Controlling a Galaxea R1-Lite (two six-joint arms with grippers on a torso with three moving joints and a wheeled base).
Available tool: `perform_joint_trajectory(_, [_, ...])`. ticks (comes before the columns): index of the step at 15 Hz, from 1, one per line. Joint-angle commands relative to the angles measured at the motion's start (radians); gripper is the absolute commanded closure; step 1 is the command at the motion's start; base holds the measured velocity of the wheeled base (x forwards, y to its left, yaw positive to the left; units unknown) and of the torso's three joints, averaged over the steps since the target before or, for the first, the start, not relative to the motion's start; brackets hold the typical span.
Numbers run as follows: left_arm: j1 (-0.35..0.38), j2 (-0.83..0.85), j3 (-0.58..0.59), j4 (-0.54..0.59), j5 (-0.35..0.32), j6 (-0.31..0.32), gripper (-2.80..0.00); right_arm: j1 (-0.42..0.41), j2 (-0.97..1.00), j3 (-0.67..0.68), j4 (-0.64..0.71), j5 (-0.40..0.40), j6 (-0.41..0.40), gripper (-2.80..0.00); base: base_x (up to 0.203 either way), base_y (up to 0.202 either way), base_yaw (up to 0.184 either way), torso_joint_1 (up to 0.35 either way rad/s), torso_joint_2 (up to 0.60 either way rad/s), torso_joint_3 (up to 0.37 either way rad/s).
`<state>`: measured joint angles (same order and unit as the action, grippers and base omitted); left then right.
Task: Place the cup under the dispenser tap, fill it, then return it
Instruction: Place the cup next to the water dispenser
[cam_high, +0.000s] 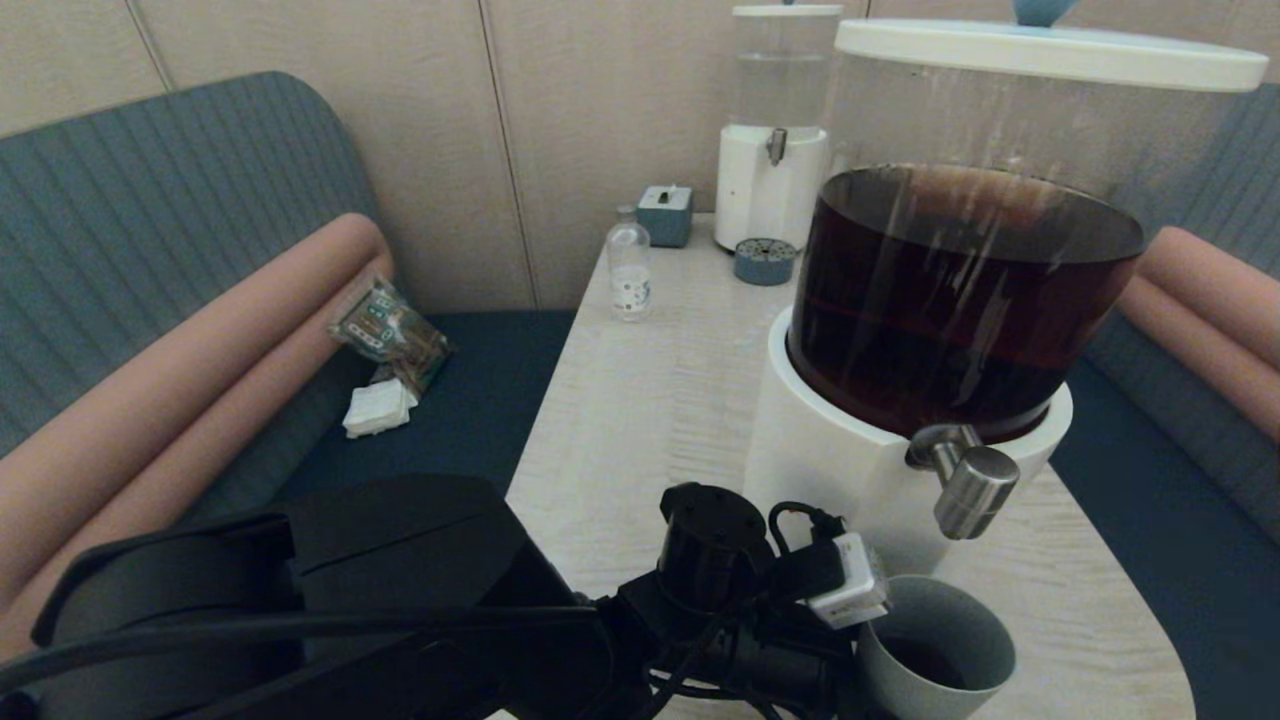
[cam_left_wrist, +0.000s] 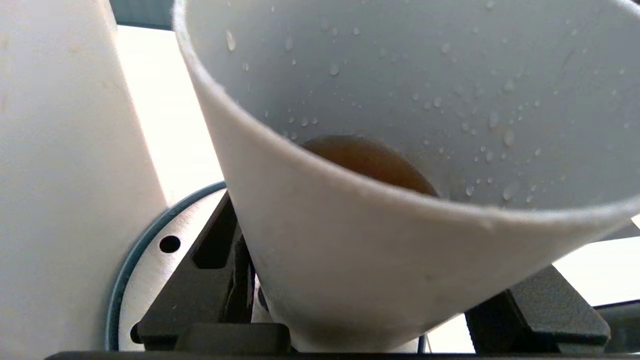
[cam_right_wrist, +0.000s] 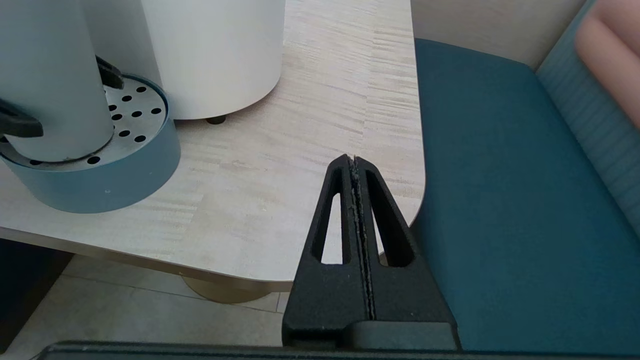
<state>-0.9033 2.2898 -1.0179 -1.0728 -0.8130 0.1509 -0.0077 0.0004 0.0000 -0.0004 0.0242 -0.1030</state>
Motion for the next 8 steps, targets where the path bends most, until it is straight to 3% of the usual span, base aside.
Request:
perform_joint_trajectory(1, [-0.002,-0.003,0.001,-0.007,-0.005,0.001,0.00,0.000,-0.003,0.009,0.000,0.000,-0.001,0.00,0.000,0.000,0.000,0.000,0.00,0.000])
perform_joint_trajectory(8, [0.000,-0.068,0.091,-0.042,0.018,-0.027,0.00,0.000,-0.003,0.009,0.000,0.000,-0.001,0.00,0.000,0.000,0.000,0.000,0.00,0.000])
